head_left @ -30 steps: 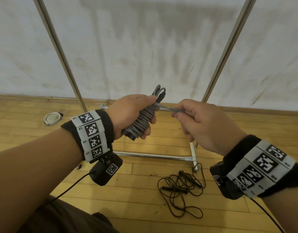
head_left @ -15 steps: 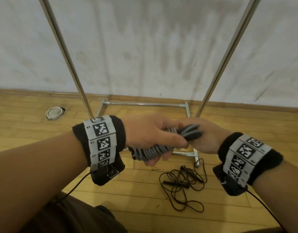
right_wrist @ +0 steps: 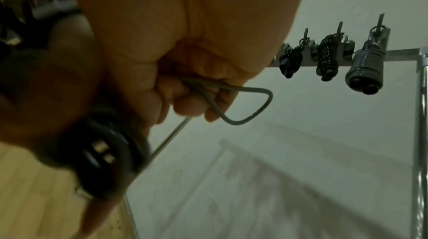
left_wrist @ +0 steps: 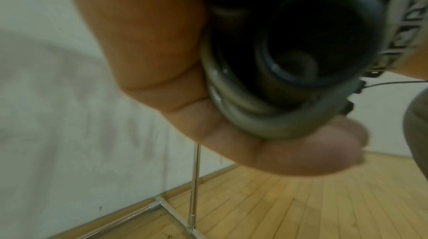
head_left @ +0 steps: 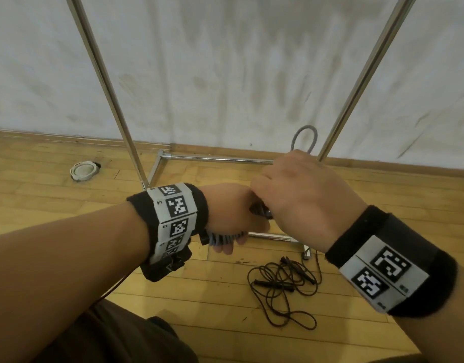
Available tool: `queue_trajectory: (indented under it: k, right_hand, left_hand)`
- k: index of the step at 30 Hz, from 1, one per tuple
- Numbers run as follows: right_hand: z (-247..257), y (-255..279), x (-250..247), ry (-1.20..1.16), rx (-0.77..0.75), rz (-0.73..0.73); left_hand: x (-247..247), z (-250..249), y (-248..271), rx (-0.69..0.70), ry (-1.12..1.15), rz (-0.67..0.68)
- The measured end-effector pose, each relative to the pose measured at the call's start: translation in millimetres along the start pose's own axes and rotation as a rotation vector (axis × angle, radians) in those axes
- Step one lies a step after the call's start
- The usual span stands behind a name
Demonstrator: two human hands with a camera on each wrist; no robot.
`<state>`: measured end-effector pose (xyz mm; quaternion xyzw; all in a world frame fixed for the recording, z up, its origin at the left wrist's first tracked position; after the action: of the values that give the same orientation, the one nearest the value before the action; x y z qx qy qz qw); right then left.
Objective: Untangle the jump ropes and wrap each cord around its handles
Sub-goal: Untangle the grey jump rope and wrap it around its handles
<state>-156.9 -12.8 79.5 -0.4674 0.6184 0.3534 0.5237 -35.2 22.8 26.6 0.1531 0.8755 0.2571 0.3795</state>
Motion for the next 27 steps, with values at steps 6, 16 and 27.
queue_trajectory:
  k: [6,16,27]
  right_hand:
    - [-1.2,0.5,12.3,-0.159,0.194,-0.088]
    - [-29.2,12.5,17.1,-0.575,0.357,-0.12]
    - [-60.2,25.7,35.5,-0.762,0.336,0.144]
  left_hand:
    - [-18.6,13.7,-1.5,0.04,0.45,-0.236]
    - [-16.0,9.8,0.8,0.274,0.853,-0.17]
    - [-23.5,4.1,5.0,0.395,0.88,-0.1]
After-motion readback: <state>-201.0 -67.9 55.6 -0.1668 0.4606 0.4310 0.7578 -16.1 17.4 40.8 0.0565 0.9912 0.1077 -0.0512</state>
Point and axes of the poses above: each hand's wrist, its own y-axis away from the middle knuckle, its own x-axis out of the palm, z = x × y, the point moved 3 cm from there along -y, towards the middle knuckle, and after that the axes turned 1 degree about z, right-handed, at the moved point
